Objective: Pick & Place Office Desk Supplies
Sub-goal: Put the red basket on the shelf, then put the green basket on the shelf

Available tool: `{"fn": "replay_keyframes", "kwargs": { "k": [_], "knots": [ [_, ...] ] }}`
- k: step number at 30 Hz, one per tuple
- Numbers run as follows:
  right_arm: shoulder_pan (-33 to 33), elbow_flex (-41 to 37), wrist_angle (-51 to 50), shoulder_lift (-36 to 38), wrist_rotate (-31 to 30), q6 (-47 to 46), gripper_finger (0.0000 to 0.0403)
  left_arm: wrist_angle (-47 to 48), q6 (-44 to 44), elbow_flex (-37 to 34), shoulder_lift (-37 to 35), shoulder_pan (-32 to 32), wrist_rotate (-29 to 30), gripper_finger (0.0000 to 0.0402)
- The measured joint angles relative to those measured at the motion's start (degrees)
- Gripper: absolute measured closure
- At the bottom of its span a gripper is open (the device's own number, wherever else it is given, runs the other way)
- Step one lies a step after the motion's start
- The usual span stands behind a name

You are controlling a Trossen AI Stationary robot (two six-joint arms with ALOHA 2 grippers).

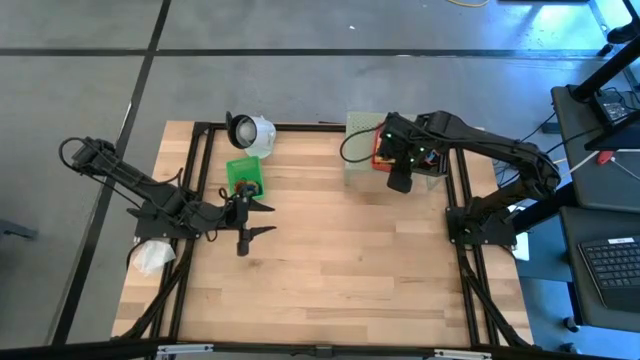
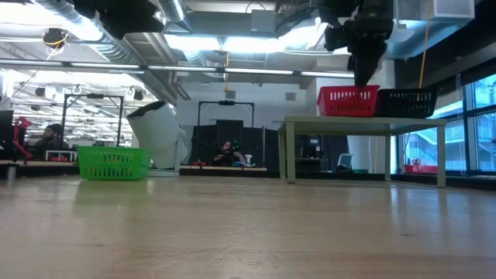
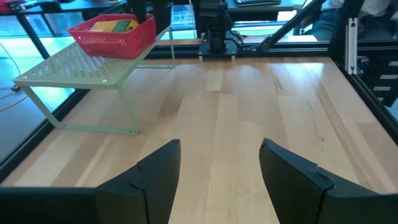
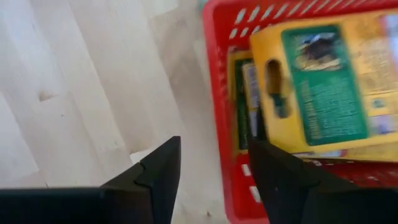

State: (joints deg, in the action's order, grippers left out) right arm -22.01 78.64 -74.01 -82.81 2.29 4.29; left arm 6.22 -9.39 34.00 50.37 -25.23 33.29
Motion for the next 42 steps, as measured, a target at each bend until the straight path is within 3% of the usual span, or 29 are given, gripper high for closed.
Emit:
{"fn": "replay_keyframes", "kwargs": {
  "k": [4,11,18,23,30,38,42],
  "knots": [
    [0.01,3.37,-0.6,0.0,-2.66,-0.77,0.0213,0.02,-0.37,0.0,0.0,0.0,-0.06,0.019],
    [1.07,9.01,-0.87,0.02,-0.12,-4.42,0.0213,0.08,-1.51,0.0,0.0,0.22,-0.89,0.019],
    [7.32,14.43,2.8,0.23,-2.52,-9.88,0.0224,9.16,-15.09,0.0,-0.02,4.81,-2.81,0.019],
    [17.41,16.41,4.69,0.91,-8.35,-16.82,0.0247,24.04,-23.57,3.2,1.15,9.61,-3.93,0.019],
    [31.83,16.44,4.1,0.74,-17.5,-31.46,0.0262,41.4,-26.05,12.79,6.97,14.05,-8.92,0.019],
    [48.66,16.43,3.23,-0.7,-30.52,-45.31,0.0264,62.25,-23.77,19.42,23.76,16.07,-6.78,0.019],
    [55.82,16.45,2.86,-2.0,-36.14,-51.19,0.0264,62.06,-19.61,19.71,30.91,17.15,-7.74,0.019]
  ]
}}
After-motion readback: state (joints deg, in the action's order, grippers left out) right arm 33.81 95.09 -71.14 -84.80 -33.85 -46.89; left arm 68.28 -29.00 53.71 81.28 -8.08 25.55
